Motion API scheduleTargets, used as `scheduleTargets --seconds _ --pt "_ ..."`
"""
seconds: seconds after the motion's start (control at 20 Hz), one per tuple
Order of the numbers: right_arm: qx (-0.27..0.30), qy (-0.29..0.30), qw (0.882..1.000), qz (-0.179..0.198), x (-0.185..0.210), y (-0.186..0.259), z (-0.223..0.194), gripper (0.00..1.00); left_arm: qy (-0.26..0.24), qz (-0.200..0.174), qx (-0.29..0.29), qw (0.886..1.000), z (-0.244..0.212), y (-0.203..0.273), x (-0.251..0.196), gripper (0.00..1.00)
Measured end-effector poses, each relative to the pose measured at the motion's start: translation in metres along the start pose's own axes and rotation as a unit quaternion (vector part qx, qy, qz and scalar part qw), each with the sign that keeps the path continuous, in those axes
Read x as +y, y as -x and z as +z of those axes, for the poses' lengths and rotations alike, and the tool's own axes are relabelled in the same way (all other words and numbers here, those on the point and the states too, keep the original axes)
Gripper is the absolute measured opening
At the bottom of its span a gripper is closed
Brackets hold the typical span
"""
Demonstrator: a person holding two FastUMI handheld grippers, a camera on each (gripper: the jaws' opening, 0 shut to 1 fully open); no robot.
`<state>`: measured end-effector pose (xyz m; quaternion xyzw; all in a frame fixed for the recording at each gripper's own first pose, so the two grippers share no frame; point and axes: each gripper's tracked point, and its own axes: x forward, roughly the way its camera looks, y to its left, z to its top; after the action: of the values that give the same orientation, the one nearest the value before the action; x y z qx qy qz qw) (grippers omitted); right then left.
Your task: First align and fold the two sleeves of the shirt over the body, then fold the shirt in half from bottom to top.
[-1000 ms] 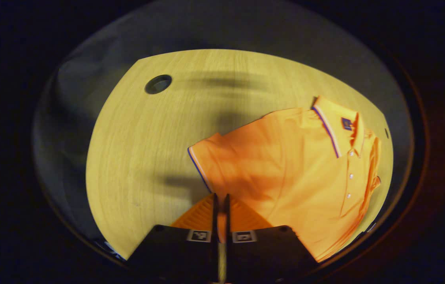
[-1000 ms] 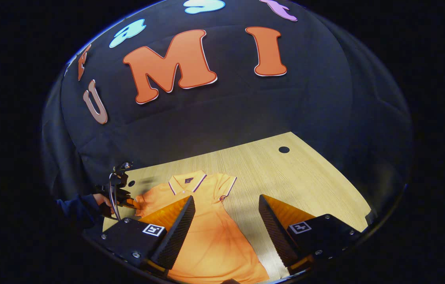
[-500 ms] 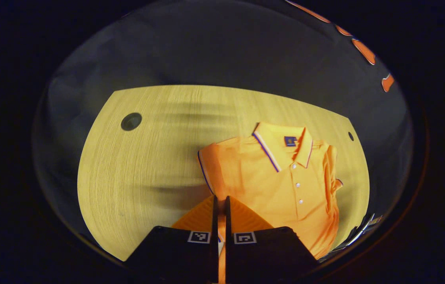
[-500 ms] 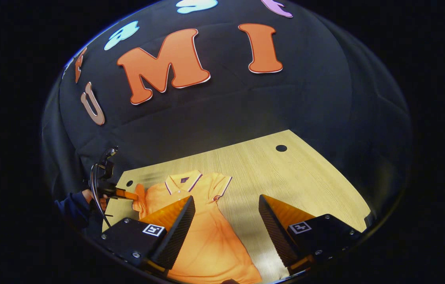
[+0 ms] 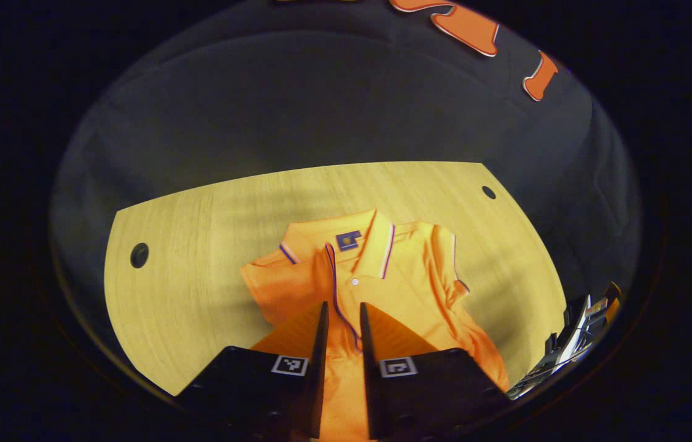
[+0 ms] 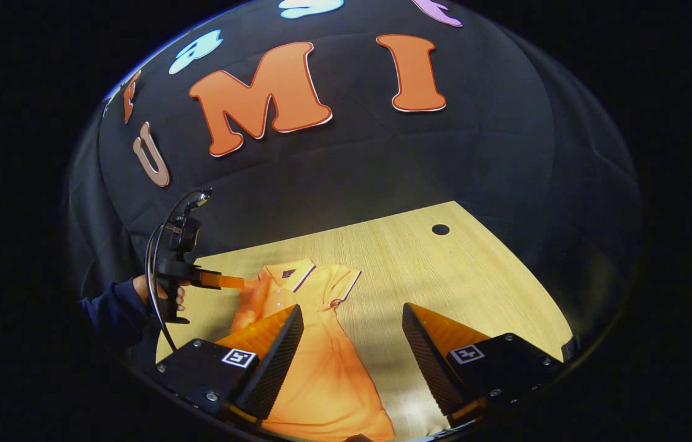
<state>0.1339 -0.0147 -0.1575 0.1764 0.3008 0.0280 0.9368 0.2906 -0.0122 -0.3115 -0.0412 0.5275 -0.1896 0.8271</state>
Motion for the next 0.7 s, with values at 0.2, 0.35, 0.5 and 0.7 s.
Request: scheduleTargets --seconds 0.2,0.35,0.5,0.7 --pt "0.005 0.006 1.000 0.011 -0.009 0.000 -0.003 0.99 -0.030 0.024 -0.034 0.999 -0.002 0.023 -0.012 0.79" --pt "-0.017 0.024 0.999 0.018 -0.011 0.002 0.003 0.99 -0.040 0.061 -0.083 0.994 -0.009 0.059 -0.009 0.94" --pt "-0.056 0.053 0.997 0.026 -0.007 0.011 0.011 0.98 -0.030 0.093 -0.147 0.984 -0.015 0.102 -0.010 0.94" --pt "-0.119 0.099 0.987 0.039 0.010 0.032 0.023 0.99 -0.018 0.133 -0.237 0.962 -0.022 0.166 -0.013 0.94"
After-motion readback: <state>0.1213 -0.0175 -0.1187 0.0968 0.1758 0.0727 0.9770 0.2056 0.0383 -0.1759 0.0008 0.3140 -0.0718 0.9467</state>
